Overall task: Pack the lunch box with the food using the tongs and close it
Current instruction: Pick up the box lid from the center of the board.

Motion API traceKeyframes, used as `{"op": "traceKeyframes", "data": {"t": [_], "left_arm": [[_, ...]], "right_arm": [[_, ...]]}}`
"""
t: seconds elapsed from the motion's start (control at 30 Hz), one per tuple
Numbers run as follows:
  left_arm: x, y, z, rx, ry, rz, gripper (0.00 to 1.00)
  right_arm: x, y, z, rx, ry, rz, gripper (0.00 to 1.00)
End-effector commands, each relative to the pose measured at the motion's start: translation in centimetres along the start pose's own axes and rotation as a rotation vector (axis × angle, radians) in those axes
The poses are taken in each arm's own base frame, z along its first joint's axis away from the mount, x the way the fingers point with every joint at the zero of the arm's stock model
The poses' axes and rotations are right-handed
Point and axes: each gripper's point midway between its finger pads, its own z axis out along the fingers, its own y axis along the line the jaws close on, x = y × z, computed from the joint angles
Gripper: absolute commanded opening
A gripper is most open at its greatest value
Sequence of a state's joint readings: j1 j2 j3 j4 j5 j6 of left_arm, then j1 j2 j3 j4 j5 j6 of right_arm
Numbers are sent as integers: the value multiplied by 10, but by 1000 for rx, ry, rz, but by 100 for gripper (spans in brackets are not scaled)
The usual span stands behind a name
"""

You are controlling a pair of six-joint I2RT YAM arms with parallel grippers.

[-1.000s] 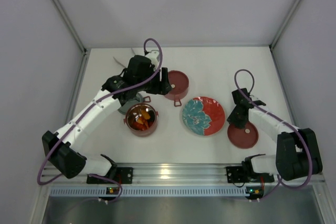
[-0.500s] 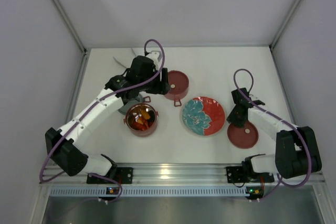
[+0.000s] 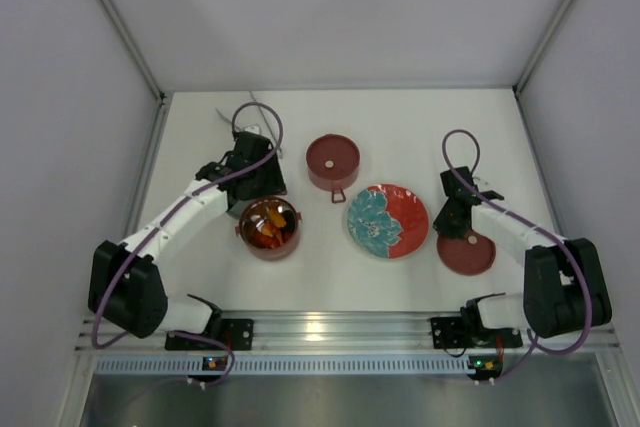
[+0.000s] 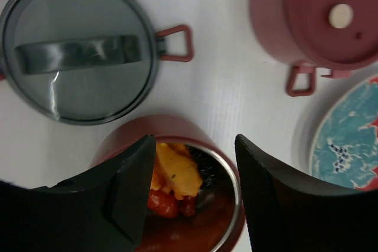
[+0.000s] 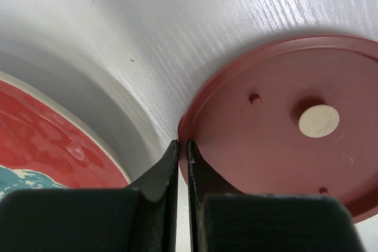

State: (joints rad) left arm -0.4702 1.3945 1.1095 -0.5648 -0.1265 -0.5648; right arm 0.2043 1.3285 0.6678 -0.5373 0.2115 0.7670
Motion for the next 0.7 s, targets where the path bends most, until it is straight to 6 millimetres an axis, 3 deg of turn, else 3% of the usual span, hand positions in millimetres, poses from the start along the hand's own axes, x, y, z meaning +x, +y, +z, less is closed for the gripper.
{"op": "traceKeyframes", "data": {"t": [0.0,0.2,0.37,0.67], "left_arm": [[-24,18,-13,-50,-168,-130,62],[-27,58,-25,-154,-281,-259,64],[-11,92,-16,-209,-286,-379,65],[14,109,8,-222,-228,-447,60]], "right_arm": [[-23,11,-9,-50,-80,-1,0],[-35,16,-23,-73,-113,-26,0],[-37,21,-31,-107,-120,-43,0],[-44,29,-52,-167,-129,-72,0]]}}
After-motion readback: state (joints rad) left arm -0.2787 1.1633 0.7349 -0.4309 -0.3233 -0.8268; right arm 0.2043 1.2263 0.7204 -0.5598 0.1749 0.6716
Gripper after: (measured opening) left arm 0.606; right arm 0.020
